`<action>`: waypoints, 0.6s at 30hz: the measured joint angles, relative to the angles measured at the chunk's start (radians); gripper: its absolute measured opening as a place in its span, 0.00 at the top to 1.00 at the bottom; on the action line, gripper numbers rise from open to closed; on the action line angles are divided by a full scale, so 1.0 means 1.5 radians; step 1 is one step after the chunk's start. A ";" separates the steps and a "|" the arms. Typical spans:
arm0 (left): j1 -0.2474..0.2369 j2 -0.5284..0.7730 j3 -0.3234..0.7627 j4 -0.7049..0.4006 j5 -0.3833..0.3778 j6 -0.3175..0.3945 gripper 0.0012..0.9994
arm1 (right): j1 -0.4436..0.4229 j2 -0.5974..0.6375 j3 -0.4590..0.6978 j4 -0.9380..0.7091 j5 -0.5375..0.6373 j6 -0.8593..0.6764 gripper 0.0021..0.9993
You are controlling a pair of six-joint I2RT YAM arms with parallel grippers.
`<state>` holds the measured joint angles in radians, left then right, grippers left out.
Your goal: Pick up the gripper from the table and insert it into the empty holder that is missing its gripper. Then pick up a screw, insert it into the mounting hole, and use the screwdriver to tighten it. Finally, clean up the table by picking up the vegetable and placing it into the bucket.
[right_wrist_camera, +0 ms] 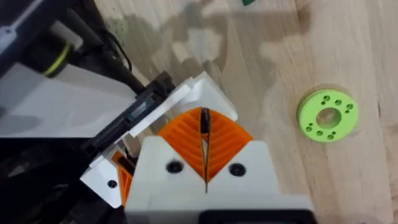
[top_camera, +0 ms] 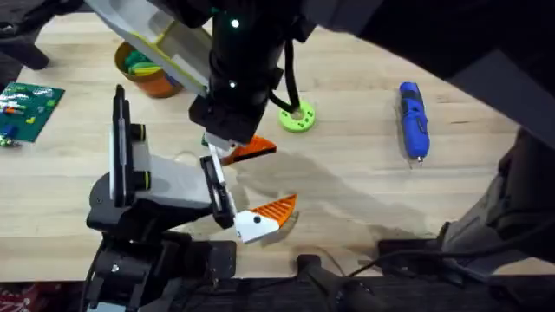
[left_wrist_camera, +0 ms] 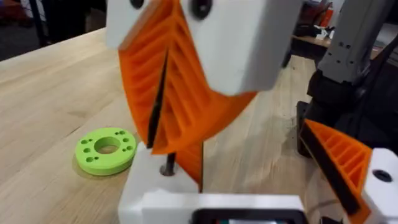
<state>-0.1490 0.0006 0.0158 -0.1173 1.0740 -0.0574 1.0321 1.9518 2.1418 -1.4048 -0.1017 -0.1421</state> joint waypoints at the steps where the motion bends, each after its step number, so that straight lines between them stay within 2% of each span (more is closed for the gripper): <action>1: 0.000 0.000 0.000 0.000 0.000 0.000 0.01 | 0.000 0.000 0.000 -0.001 0.000 0.000 1.00; 18: 0.000 0.000 0.000 0.000 0.000 0.000 0.01 | 0.000 0.000 0.000 -0.008 0.000 0.000 0.99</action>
<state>-0.1490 0.0010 0.0158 -0.1173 1.0740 -0.0574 1.0321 1.9520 2.1418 -1.4162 -0.1013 -0.1425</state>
